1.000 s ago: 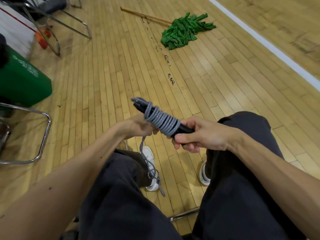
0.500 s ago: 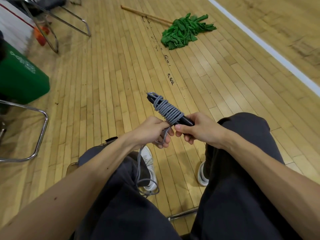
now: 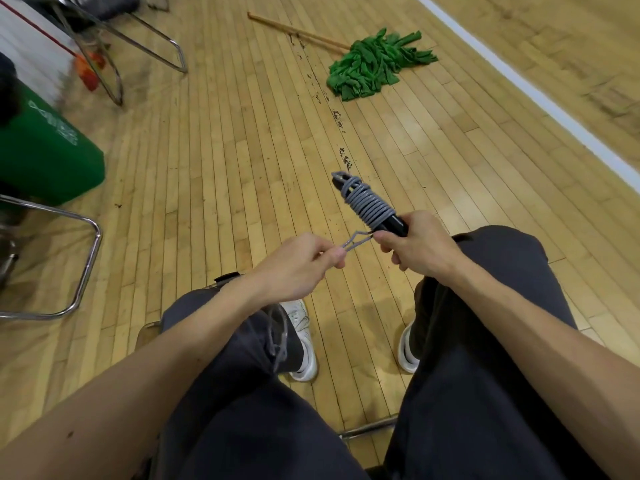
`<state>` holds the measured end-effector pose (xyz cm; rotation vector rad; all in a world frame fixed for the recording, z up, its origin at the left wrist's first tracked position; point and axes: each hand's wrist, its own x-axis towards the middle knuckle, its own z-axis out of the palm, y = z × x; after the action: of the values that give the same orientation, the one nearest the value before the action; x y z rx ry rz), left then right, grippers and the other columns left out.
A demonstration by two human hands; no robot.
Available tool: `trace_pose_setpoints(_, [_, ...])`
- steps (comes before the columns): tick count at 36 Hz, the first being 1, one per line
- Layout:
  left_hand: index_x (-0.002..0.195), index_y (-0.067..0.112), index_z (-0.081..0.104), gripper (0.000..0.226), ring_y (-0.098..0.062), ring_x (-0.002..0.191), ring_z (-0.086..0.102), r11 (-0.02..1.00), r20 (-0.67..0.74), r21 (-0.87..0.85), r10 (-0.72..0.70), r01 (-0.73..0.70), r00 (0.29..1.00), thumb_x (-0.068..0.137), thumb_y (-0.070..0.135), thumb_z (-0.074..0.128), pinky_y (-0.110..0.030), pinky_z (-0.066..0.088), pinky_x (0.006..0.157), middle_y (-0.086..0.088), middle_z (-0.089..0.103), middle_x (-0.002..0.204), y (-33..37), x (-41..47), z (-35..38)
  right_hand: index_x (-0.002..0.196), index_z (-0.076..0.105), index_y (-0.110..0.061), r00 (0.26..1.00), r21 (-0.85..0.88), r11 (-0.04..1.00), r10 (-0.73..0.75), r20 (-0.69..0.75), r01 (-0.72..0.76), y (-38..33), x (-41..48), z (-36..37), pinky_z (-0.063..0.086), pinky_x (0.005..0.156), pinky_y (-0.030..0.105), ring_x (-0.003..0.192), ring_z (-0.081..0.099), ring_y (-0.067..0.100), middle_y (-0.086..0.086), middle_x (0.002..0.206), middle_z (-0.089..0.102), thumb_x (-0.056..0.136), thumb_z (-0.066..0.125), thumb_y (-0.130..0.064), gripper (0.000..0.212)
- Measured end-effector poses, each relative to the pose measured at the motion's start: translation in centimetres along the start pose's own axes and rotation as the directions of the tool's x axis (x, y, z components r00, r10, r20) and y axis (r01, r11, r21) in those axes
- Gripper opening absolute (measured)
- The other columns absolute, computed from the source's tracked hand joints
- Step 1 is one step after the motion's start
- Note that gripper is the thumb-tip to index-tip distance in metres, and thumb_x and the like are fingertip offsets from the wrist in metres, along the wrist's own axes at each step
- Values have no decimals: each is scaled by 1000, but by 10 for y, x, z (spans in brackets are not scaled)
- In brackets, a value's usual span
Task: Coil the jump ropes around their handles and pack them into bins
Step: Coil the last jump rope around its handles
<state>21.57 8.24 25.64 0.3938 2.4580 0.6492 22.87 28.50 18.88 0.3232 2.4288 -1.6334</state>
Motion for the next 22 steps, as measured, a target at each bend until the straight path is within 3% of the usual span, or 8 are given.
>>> trace_pose_setpoints(4, [88, 21, 62, 30, -9, 54, 45, 931, -38, 348, 132, -111, 990, 104, 42, 47, -29, 32, 53, 8, 48, 59, 0, -6, -6, 110, 62, -11, 1000, -27, 999, 24, 17, -23, 1, -2, 4, 54, 54, 22, 68, 63, 13, 8, 88, 70, 98, 65, -23, 18])
trace_pose_setpoints(10, [103, 25, 60, 32, -15, 69, 55, 690, -15, 695, 295, -202, 955, 106, 45, 36, -34, 49, 61, 8, 52, 71, 12, -13, -18, 108, 61, -9, 996, -80, 995, 60, 63, -55, 3, -1, 9, 48, 51, 19, 65, 62, 12, 8, 86, 69, 97, 66, -25, 21])
trace_pose_setpoints(14, [107, 24, 59, 41, -17, 73, 57, 529, 24, 814, 381, -239, 924, 105, 51, 27, -30, 39, 55, 6, 55, 80, 24, -12, -29, 109, 61, -6, 983, -71, 994, 96, 154, -85, 2, -2, 6, 50, 52, 20, 60, 62, 11, 9, 84, 70, 97, 66, -22, 22])
trace_pose_setpoints(18, [96, 18, 54, 47, -10, 63, 51, 380, 102, 879, 439, -287, 893, 99, 58, 29, -23, 35, 52, 8, 46, 72, 38, -6, -42, 111, 60, -4, 933, -89, 987, 153, 326, -131, 2, -7, 7, 51, 53, 19, 53, 61, 5, 7, 81, 69, 95, 68, -21, 24])
trace_pose_setpoints(22, [88, 17, 56, 49, -12, 66, 54, 307, 191, 870, 511, -386, 838, 98, 59, 33, -23, 38, 54, 7, 48, 72, 52, 2, -45, 104, 63, -4, 878, -125, 983, 178, 445, -136, -2, -11, 9, 51, 53, 20, 53, 60, 6, 4, 77, 68, 95, 69, -21, 20])
